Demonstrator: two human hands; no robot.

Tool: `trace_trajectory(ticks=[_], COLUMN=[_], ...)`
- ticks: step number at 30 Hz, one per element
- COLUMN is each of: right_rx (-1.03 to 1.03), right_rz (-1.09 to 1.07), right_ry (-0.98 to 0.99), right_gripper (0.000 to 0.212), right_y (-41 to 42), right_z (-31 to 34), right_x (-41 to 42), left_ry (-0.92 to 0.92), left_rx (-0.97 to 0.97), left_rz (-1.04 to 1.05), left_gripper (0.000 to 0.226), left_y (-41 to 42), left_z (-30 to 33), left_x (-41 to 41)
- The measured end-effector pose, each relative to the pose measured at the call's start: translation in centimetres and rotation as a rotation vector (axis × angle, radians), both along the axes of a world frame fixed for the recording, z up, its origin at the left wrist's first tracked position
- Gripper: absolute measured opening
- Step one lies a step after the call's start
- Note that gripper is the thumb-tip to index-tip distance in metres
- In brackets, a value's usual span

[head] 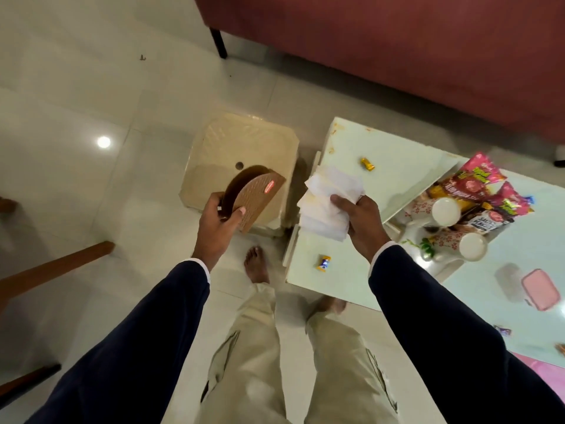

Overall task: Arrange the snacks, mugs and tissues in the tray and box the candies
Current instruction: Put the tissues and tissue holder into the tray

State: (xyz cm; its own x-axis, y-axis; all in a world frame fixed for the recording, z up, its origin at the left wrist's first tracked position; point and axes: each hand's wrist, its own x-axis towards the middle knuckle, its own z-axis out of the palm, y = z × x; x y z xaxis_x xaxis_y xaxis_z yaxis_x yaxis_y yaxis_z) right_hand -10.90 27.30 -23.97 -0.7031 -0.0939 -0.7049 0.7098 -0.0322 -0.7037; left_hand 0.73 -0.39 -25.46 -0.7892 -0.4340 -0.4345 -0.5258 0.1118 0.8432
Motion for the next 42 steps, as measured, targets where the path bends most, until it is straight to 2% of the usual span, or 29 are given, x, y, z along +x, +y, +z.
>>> trace_trajectory(ticks=[4,8,12,15,17,23,26,29,31,35,39,42], right_rx=[0.054,0.401,0.595,0.866,0.989,0.98,0.841,0.733,0.716,0.533,0.543,0.573], right_rz=[0.05,0.333,0.71,0.988,1.053,1.032,0.997,0.949,0.921,0.797,0.823,0.892], right_ry=[0.165,0.538,0.823,1.06,1.145,1.152,1.104,1.058,1.019,0.892,0.861,0.82], right_gripper=[0.032,0.005,0.011,0.017,0.018,0.024,0.038,0.043,0.04,0.037,0.032,0.025], right_y=[4.4,8.7,11.4,12.5,13.4,16.2,16.9,17.9,18.7,19.2,18.9,18.6], right_z=[8.3,18.2,27.0,30.1,31.2,31.3,31.0,31.1,31.4,32.2,33.3,33.9], right_x=[-1.0,-3.0,-3.5,-2.7,-2.1,-1.5,-1.2,-1.2,-1.4,-1.7,-2.3,-2.9], left_ry=[0.035,0.119,0.223,0.275,0.301,0.336,0.335,0.327,0.325,0.312,0.291,0.308], left_rx=[-0.046,-0.168,-0.184,-0.126,-0.107,-0.095,-0.055,-0.027,-0.018,0.068,0.11,0.057], left_rz=[-0.17,-0.464,-0.635,-0.662,-0.689,-0.704,-0.679,-0.654,-0.643,-0.596,-0.581,-0.606], left_gripper=[0.04,0.047,0.049,0.051,0.05,0.044,0.042,0.041,0.039,0.041,0.049,0.048], left_y=[3.5,7.5,12.5,15.7,17.5,22.0,23.9,25.0,25.4,26.0,26.0,25.4], left_z=[5.1,10.6,15.9,18.4,19.5,21.7,22.3,22.6,22.9,23.6,24.3,24.6], left_x=[-1.6,-4.0,-6.3,-7.0,-7.2,-7.7,-7.7,-7.7,-7.6,-7.7,-8.7,-9.9])
